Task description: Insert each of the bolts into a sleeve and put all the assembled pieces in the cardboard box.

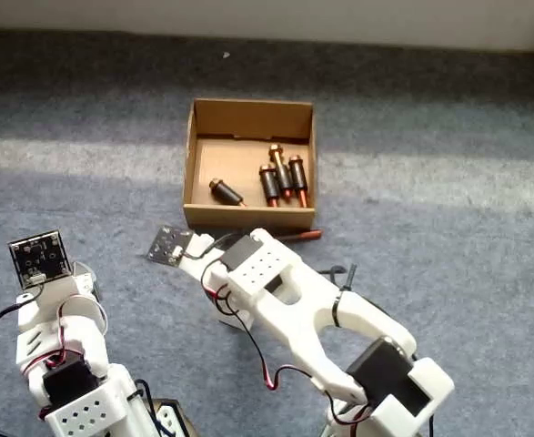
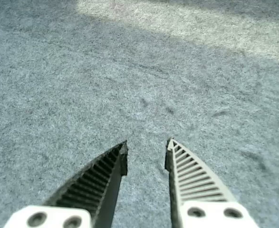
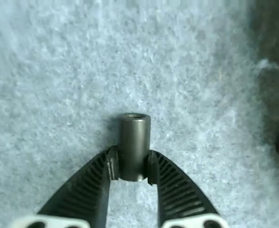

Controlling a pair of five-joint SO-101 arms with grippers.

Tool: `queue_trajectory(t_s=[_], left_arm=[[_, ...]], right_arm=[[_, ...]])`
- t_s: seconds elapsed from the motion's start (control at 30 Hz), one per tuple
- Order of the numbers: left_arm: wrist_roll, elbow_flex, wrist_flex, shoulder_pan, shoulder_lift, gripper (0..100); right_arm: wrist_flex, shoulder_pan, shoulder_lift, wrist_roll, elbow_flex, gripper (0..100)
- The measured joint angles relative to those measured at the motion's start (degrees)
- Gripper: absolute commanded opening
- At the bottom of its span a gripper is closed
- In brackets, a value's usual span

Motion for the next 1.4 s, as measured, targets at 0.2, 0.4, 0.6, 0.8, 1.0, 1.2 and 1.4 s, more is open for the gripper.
queue_trajectory(t_s=[0.2, 0.4, 0.6, 0.8, 1.0, 1.2, 1.4], left_arm=[[0.0, 0.0, 0.0, 0.0, 0.0, 16], [0.0, 0.0, 0.0, 0.0, 0.0, 16], [0.0, 0.0, 0.0, 0.0, 0.0, 16], [0.0, 0.0, 0.0, 0.0, 0.0, 16], [0.0, 0.0, 0.0, 0.0, 0.0, 16], [0.0, 0.0, 0.0, 0.0, 0.0, 16], [-0.1, 0.0, 0.0, 2.6, 0.0, 16]], right_arm=[[-0.3, -2.6, 3.9, -0.4, -0.2, 5.4], [-0.2, -4.8, 4.5, -4.4, -0.2, 9.8], [-1.5, -5.0, 4.7, -4.7, 0.4, 6.3], [-3.8, -4.7, 4.4, -1.6, 2.1, 0.5], [-5.0, -4.7, 2.8, -0.6, 3.8, 0.5], [-0.9, -1.9, -10.3, -4.9, 4.7, 0.5], [-0.4, 4.8, -28.8, -13.1, 9.3, 0.5]])
